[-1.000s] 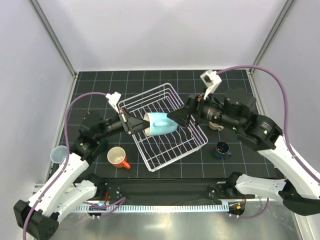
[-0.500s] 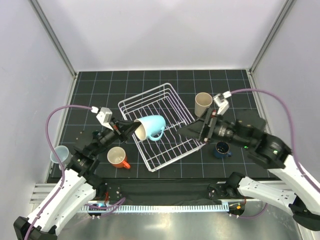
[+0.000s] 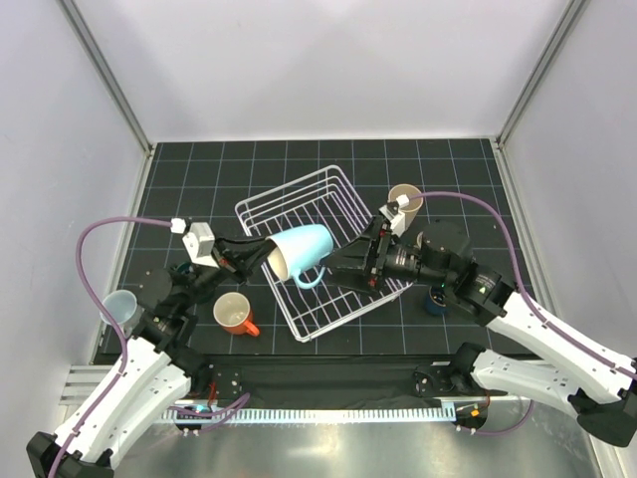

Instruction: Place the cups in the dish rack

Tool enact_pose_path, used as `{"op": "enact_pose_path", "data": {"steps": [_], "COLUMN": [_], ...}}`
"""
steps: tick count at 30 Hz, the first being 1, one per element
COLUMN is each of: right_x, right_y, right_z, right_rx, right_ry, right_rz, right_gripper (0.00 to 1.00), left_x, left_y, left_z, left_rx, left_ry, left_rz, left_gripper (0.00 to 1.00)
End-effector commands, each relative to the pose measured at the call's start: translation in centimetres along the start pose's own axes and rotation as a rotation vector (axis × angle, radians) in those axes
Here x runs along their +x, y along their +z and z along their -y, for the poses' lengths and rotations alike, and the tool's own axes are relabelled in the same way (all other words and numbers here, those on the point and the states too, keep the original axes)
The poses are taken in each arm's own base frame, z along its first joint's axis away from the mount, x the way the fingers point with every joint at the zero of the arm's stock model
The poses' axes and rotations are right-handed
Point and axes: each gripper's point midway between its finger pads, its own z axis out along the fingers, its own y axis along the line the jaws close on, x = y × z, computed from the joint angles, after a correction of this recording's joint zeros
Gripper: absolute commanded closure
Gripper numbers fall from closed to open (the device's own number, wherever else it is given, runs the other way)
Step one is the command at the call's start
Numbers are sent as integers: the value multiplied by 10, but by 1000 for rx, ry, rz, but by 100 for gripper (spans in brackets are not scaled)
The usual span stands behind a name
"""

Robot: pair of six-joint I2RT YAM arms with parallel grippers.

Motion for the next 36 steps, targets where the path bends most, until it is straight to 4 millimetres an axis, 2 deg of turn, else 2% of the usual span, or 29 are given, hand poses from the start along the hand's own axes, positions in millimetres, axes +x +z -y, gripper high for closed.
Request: {"op": "enact_pose_path", "data": {"steps": [1,7,13,17,26,29,32,35,36], "right_x": [5,9,7,8,14,14,13,13,11], "right_y": [0,12,18,22,34,35,37,40,40], "right_z": [-37,-44,-46,-47,-54,-54,-53,-49,-51], "right_rx": [-131,-171,-187,-200,-233,-234,-240,-248,-264], "right_ry": [18,63,91,108,123,123,115,98,86], "right_rz": [-29,-56,-49,-52,-82,-82,-75,-71,-62], "right_gripper": [29,33,41,48,50,54,65,83,96], "left_x": [-67,-77,-84,-86,-87,-86,-84,-82,-81], "left_y": [4,6,5,5,6,5,6,6,5], "left_z": [24,27,31,33,33,35,36,37,38], "left_rx": [90,104,128,133,139,148,157,164,171], "left_ry": [111,110,108,91,78,73,69,61,55], "left_rz": [207,245,284,303,311,309,301,296,295], "left_gripper": [100,100,100,100,100,100,100,100,100]}}
